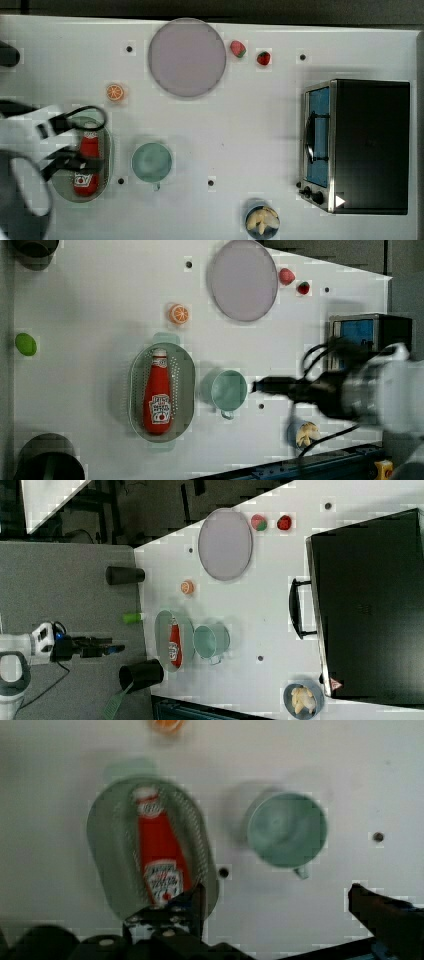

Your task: Pick ketchup from strainer and place it on the table

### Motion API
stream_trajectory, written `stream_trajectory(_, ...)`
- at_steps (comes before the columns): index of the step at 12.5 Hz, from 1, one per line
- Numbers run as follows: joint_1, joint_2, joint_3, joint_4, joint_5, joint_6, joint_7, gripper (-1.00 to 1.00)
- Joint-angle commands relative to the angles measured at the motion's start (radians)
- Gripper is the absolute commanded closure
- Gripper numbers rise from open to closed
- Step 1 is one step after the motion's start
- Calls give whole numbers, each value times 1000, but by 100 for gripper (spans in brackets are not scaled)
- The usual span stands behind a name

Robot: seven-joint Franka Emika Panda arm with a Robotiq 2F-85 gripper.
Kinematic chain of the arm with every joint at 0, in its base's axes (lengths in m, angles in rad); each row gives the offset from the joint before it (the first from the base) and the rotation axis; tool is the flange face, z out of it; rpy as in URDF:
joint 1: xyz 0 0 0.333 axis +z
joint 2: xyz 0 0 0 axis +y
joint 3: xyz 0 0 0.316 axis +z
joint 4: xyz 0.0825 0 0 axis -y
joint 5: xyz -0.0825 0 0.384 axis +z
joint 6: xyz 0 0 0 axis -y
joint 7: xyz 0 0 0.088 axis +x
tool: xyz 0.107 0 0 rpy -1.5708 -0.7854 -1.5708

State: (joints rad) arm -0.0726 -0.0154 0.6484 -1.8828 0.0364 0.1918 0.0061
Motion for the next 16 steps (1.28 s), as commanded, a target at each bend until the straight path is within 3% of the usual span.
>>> stream_trajectory(1,-2,37,99,-18,-5,113,33,-100)
stream_trajectory(4,1,102,161,-134,-19,330,41,-100)
stream_trajectory(9,13,201,171,-339,-149,643,101,-100)
stream_trajectory(12,26,301,167,-383,-197,775,144,-100)
stream_trajectory(16,30,440,154,-379,-297,825,245,-100)
